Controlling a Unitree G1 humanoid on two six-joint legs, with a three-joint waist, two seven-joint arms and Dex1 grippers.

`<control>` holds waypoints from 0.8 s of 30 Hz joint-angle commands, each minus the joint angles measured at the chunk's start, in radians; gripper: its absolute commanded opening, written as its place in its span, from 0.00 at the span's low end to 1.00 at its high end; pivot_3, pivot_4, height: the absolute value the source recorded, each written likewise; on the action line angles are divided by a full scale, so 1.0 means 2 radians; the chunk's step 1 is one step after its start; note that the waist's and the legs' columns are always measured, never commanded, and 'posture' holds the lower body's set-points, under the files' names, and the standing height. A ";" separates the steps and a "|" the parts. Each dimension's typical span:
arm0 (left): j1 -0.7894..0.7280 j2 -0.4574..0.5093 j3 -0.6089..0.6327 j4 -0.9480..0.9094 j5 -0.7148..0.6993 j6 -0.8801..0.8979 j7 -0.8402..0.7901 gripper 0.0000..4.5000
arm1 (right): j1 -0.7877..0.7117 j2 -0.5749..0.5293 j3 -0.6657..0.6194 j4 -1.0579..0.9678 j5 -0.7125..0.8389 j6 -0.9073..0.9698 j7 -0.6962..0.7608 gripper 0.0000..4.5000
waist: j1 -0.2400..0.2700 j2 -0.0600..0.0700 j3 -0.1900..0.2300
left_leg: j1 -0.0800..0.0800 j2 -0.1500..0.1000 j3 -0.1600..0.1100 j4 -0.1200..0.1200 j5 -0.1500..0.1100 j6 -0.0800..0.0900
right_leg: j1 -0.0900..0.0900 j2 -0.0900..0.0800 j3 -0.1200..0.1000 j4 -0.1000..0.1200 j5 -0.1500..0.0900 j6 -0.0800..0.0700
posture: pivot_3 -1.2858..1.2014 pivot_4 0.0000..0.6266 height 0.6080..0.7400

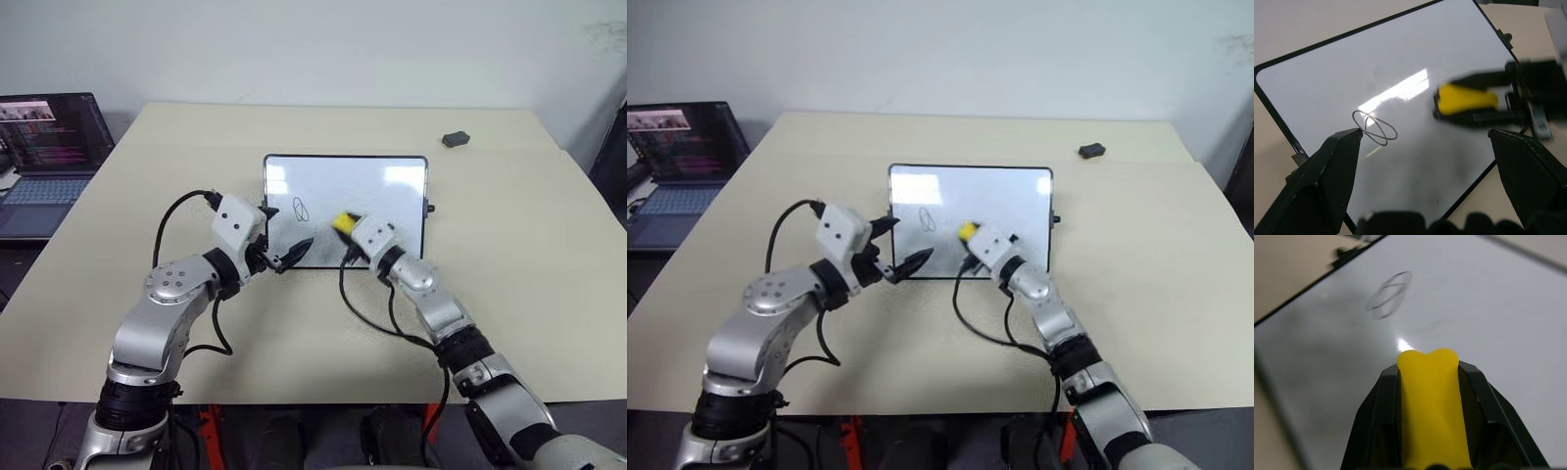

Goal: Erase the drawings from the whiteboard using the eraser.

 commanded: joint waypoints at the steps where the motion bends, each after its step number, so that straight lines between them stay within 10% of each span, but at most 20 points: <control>1: -0.002 0.001 -0.001 -0.012 0.000 -0.010 0.000 1.00 | -0.027 0.002 -0.046 -0.016 0.018 -0.014 -0.044 0.26 | -0.001 0.000 0.000 | 0.000 0.000 0.000 0.000 0.000 0.000 | 0.000 0.000 0.000 0.000 0.000 0.000 | 0.52 0.24 1.00; 24: 0.008 -0.004 -0.009 -0.012 0.001 -0.015 -0.001 1.00 | 0.021 0.009 0.013 -0.082 0.004 0.075 0.039 0.26 | -0.005 0.000 0.000 | -0.001 0.001 0.000 -0.001 -0.001 0.000 | -0.001 0.000 0.000 0.000 -0.002 -0.001 | 0.52 0.24 1.00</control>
